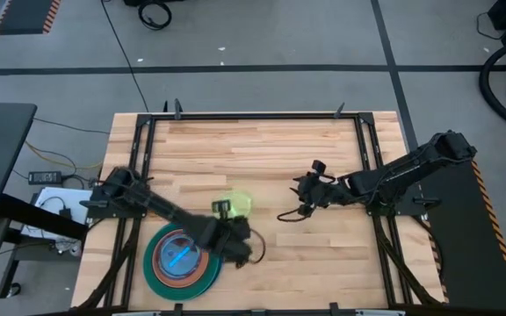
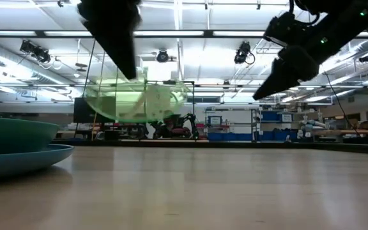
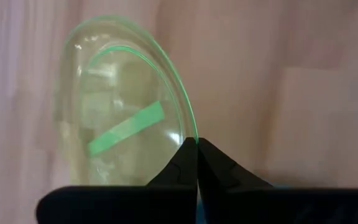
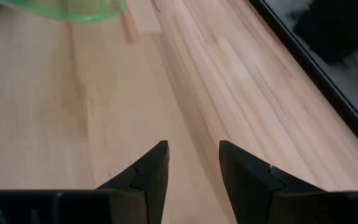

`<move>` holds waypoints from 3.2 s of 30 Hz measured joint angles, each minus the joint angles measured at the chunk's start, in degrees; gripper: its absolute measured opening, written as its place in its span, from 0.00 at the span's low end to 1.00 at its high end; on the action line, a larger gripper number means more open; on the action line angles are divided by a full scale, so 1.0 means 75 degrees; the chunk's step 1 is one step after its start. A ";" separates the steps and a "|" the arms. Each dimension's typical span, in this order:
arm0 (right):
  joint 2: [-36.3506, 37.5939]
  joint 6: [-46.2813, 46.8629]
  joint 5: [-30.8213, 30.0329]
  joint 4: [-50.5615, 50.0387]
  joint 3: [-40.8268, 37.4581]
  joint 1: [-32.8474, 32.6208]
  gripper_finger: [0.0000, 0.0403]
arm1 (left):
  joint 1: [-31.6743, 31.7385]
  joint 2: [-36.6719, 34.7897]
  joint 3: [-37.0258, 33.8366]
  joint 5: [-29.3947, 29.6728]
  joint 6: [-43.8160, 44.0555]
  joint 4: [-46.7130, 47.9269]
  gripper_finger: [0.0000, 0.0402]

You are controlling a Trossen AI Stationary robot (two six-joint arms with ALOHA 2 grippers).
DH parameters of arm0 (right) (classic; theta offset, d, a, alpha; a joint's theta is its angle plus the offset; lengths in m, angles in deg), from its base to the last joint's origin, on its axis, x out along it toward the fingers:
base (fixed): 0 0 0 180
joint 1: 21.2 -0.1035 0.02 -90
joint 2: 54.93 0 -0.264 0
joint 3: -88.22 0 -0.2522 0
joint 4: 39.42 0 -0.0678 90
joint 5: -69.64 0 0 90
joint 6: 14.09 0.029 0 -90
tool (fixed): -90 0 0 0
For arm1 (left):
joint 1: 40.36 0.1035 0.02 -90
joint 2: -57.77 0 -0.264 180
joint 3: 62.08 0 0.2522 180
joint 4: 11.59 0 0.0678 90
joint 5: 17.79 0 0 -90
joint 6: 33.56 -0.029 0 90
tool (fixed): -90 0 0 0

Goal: Stack plastic plates
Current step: Stack the light green plate on top of the blue plate

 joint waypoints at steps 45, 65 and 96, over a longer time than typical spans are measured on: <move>-0.0682 -0.2573 0.3278 0.3177 0.0003 0.2504 0.38 | -0.2804 0.0000 0.0945 -0.3066 0.7728 0.2254 0.01; -0.0685 -0.2575 0.3282 0.3168 0.0003 0.2504 0.38 | -0.2783 0.0618 0.0945 -0.2978 0.7738 0.2416 0.02; -0.0688 -0.2377 0.3693 0.3065 0.0003 0.2504 0.38 | -0.2761 0.1047 0.0945 -0.1976 0.7117 0.2562 0.42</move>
